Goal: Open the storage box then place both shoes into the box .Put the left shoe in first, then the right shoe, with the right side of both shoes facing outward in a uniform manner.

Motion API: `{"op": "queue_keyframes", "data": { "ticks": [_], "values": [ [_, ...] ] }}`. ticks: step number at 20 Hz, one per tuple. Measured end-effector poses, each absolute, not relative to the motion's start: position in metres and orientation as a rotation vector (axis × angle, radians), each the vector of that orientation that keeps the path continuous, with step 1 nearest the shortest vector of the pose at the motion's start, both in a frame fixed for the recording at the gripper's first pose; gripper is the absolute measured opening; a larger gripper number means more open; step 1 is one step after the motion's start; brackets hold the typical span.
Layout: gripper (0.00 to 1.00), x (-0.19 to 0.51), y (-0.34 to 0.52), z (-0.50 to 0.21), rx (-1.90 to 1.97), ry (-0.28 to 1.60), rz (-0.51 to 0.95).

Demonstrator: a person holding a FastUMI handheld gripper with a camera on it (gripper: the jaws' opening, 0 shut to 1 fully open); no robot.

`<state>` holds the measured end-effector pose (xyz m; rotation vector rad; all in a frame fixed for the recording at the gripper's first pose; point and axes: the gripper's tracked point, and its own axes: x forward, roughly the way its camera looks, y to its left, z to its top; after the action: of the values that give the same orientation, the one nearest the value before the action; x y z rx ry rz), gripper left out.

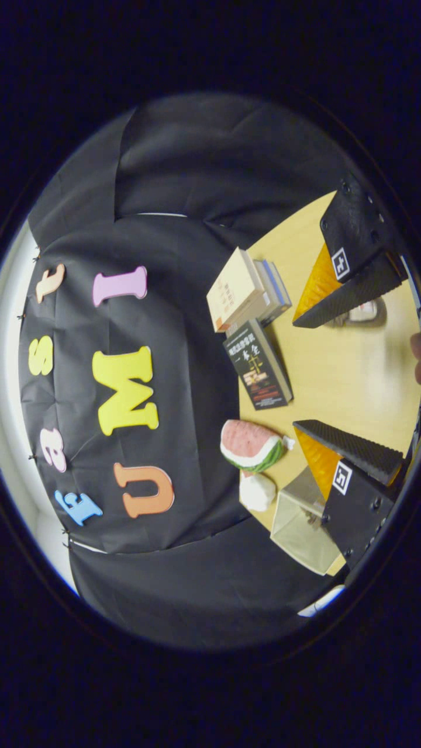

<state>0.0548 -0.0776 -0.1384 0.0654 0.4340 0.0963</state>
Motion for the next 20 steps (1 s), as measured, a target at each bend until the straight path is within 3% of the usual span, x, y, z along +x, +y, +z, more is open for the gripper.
{"op": "queue_keyframes", "data": {
  "ticks": [7,17,18,20],
  "values": [
    [0.96,0.060,-0.178,-0.238,0.054,0.605,0.037],
    [0.96,0.086,-0.187,-0.359,0.064,0.827,0.077],
    [0.94,0.088,-0.185,-0.365,0.081,0.847,0.079],
    [0.73,0.093,-0.185,-0.374,0.101,0.876,0.064]
  ]
}}
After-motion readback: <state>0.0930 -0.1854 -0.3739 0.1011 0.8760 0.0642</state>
